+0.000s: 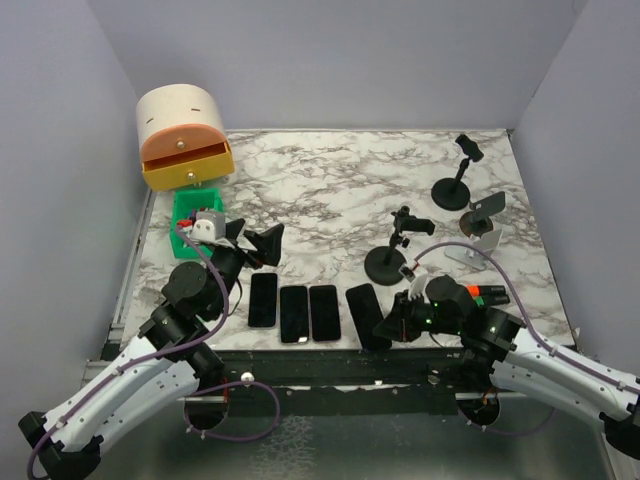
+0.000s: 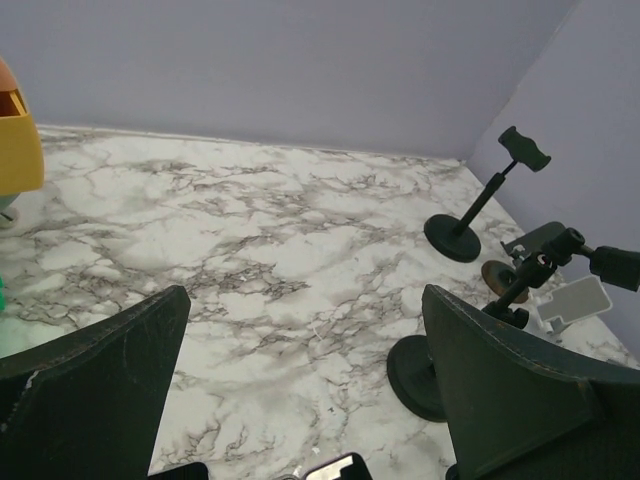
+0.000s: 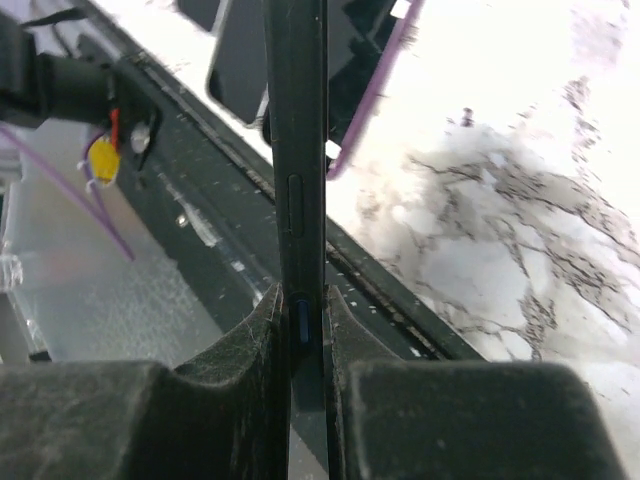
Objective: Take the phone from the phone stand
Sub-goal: Place the phone at the center of the board.
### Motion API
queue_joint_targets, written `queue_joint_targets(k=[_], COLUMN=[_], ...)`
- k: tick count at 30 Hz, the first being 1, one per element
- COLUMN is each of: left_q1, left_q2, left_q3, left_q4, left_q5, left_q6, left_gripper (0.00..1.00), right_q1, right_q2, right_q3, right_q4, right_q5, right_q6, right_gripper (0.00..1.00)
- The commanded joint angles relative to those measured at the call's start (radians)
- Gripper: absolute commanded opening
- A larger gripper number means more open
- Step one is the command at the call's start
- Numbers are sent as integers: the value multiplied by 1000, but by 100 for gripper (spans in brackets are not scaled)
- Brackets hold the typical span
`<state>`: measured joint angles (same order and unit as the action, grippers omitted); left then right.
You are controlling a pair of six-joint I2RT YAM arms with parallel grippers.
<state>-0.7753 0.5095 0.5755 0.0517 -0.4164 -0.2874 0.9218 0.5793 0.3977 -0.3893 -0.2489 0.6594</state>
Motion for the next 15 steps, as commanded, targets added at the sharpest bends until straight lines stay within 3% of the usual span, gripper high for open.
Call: queue_joint_targets(k=[1,7,15], left_q1=[-1,-1,1], left_q2=[-14,-15,-11], left_q3=[-26,-29,-26], left_q4=[-12,-22,-38], left_q5=[-17,-2,20], left_q6=[-3,-13,-29], left_gripper=[99,99,99], right_q1=[3,2,3], right_q2=[-30,-112,75], right_q3=[-76,-194,-246], right_q4=[141,302,437], right_q5=[133,194,215], right_q6=[171,294,438], right_gripper=[0,0,0])
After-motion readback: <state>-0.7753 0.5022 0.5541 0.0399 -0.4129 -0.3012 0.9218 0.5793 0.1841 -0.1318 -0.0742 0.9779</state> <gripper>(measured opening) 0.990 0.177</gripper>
